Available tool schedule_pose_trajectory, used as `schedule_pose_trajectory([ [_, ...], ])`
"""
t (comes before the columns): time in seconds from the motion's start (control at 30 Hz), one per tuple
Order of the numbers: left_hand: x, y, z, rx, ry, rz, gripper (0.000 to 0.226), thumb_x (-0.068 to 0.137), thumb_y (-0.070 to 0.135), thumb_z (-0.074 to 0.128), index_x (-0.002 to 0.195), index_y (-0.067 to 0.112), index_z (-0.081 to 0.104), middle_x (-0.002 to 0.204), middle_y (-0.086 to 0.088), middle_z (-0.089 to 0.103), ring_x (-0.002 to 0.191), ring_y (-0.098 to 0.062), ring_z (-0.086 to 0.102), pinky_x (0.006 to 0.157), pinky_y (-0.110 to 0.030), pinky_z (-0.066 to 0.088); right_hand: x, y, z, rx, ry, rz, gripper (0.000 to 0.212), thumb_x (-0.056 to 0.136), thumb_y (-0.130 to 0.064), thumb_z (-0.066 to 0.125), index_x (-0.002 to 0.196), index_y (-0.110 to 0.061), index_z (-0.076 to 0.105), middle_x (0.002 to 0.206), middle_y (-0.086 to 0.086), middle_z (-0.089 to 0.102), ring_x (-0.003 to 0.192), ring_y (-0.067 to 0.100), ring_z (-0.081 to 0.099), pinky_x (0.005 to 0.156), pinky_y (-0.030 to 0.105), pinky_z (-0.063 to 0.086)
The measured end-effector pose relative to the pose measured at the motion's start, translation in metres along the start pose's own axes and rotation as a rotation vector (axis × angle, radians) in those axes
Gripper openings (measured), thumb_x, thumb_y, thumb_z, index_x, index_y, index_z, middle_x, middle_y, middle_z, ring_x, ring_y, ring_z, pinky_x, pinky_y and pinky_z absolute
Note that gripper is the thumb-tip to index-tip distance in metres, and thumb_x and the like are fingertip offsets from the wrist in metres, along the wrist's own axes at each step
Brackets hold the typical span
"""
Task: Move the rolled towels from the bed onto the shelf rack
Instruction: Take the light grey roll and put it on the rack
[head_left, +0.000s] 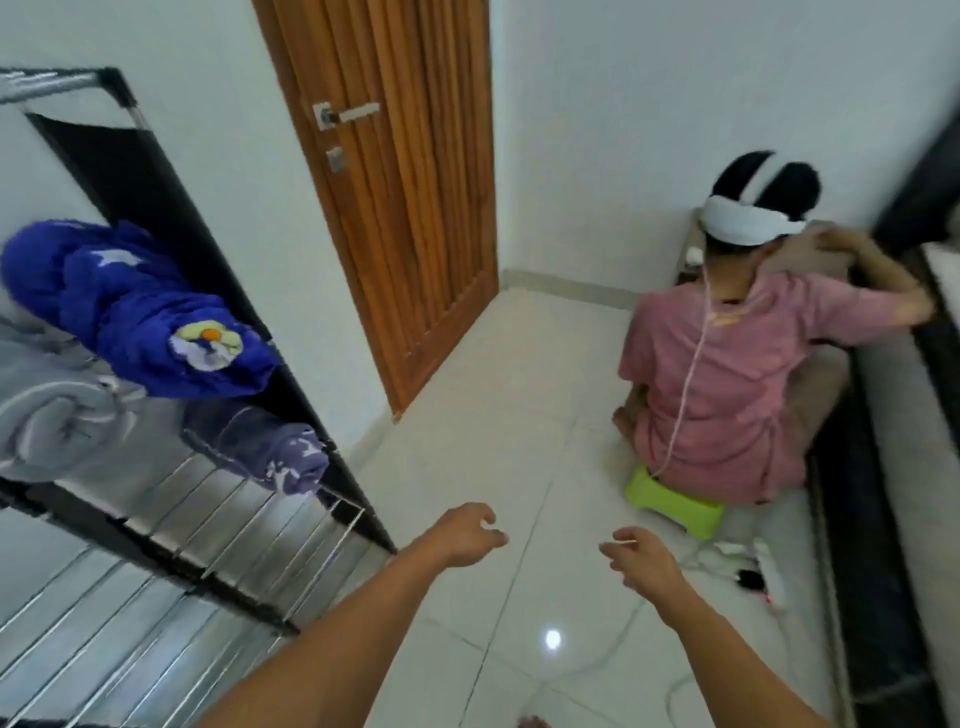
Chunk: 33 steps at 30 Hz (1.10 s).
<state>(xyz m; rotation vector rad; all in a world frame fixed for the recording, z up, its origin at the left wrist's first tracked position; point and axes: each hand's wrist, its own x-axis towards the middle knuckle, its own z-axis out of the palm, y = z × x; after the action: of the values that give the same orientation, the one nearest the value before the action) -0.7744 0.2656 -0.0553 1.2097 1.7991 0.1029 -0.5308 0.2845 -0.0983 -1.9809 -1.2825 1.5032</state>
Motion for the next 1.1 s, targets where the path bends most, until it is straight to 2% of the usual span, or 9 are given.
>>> schedule_pose_trajectory([
  [0.07, 0.003, 0.030, 0.033, 0.023, -0.067, 0.080, 0.049, 0.089, 0.040, 0.059, 0.131, 0.017, 0.051, 0.129, -0.009, 0.057, 0.108, -0.024, 0.060, 0.080, -0.026, 0.048, -0.029, 0.033, -0.036, 0.146, 0.101, 0.058, 0.026, 0.083, -0.019, 0.067, 0.105, -0.009, 0.059, 0.088, 0.008, 0.063, 0.080, 0.021, 0.063, 0.071, 0.034, 0.049],
  [0.17, -0.008, 0.076, 0.094, 0.028, -0.161, 0.186, 0.035, 0.087, 0.033, 0.061, 0.118, 0.015, 0.057, 0.096, -0.005, 0.060, 0.077, -0.020, 0.057, 0.052, -0.021, 0.038, -0.077, 0.095, -0.085, 0.309, 0.253, 0.147, 0.016, 0.086, -0.015, 0.064, 0.100, -0.011, 0.058, 0.090, 0.009, 0.063, 0.074, 0.019, 0.062, 0.063, 0.029, 0.045],
  [0.23, -0.021, 0.103, 0.144, 0.066, -0.267, 0.251, 0.025, 0.086, 0.031, 0.061, 0.107, 0.016, 0.058, 0.083, -0.002, 0.057, 0.071, -0.018, 0.055, 0.049, -0.020, 0.034, -0.115, 0.143, -0.119, 0.345, 0.365, 0.190, 0.017, 0.086, -0.017, 0.065, 0.100, -0.009, 0.059, 0.086, 0.008, 0.064, 0.073, 0.019, 0.063, 0.062, 0.029, 0.044],
  [0.33, -0.050, 0.139, 0.220, 0.170, -0.416, 0.345, 0.006, 0.087, 0.026, 0.058, 0.085, 0.021, 0.057, 0.082, -0.004, 0.057, 0.072, -0.020, 0.054, 0.050, -0.021, 0.034, -0.176, 0.212, -0.168, 0.445, 0.548, 0.278, 0.018, 0.086, -0.016, 0.065, 0.100, -0.005, 0.062, 0.080, 0.008, 0.064, 0.070, 0.020, 0.063, 0.059, 0.028, 0.044],
  [0.4, -0.069, 0.164, 0.270, 0.273, -0.510, 0.413, 0.010, 0.085, 0.025, 0.056, 0.075, 0.022, 0.056, 0.083, -0.008, 0.058, 0.071, -0.023, 0.053, 0.047, -0.020, 0.032, -0.220, 0.249, -0.197, 0.535, 0.662, 0.325, 0.009, 0.088, -0.014, 0.061, 0.096, -0.008, 0.060, 0.081, 0.008, 0.062, 0.072, 0.022, 0.061, 0.058, 0.027, 0.043],
  [0.53, -0.109, 0.221, 0.360, 0.463, -0.659, 0.530, 0.012, 0.087, 0.029, 0.059, 0.079, 0.020, 0.055, 0.084, -0.006, 0.056, 0.070, -0.022, 0.052, 0.045, -0.018, 0.032, -0.291, 0.324, -0.239, 0.733, 0.905, 0.396, 0.015, 0.089, -0.016, 0.061, 0.101, -0.008, 0.060, 0.085, 0.010, 0.064, 0.072, 0.021, 0.060, 0.060, 0.028, 0.044],
  [0.7, -0.157, 0.288, 0.469, 0.516, -0.785, 0.573, 0.017, 0.090, 0.029, 0.057, 0.101, 0.017, 0.053, 0.093, -0.006, 0.056, 0.077, -0.021, 0.056, 0.055, -0.025, 0.039, -0.333, 0.399, -0.289, 0.895, 1.039, 0.482, 0.018, 0.090, -0.013, 0.059, 0.106, -0.006, 0.058, 0.090, 0.013, 0.061, 0.071, 0.019, 0.058, 0.061, 0.028, 0.042],
  [0.9, -0.177, 0.358, 0.589, 0.355, -0.856, 0.349, 0.037, 0.093, 0.032, 0.056, 0.124, 0.013, 0.048, 0.107, -0.006, 0.055, 0.088, -0.018, 0.057, 0.078, -0.033, 0.047, -0.331, 0.473, -0.384, 0.980, 1.047, 0.510, 0.033, 0.088, -0.018, 0.062, 0.119, -0.010, 0.055, 0.104, 0.013, 0.063, 0.093, 0.024, 0.060, 0.080, 0.039, 0.050],
  [1.1, -0.173, 0.404, 0.664, 0.323, -0.934, 0.063, 0.038, 0.086, 0.046, 0.063, 0.111, 0.017, 0.057, 0.123, -0.004, 0.056, 0.118, -0.022, 0.048, 0.100, -0.050, 0.041, -0.311, 0.524, -0.498, 0.866, 0.988, 0.539, 0.055, 0.085, -0.027, 0.066, 0.133, -0.009, 0.048, 0.121, 0.016, 0.056, 0.107, 0.032, 0.057, 0.092, 0.046, 0.050],
])
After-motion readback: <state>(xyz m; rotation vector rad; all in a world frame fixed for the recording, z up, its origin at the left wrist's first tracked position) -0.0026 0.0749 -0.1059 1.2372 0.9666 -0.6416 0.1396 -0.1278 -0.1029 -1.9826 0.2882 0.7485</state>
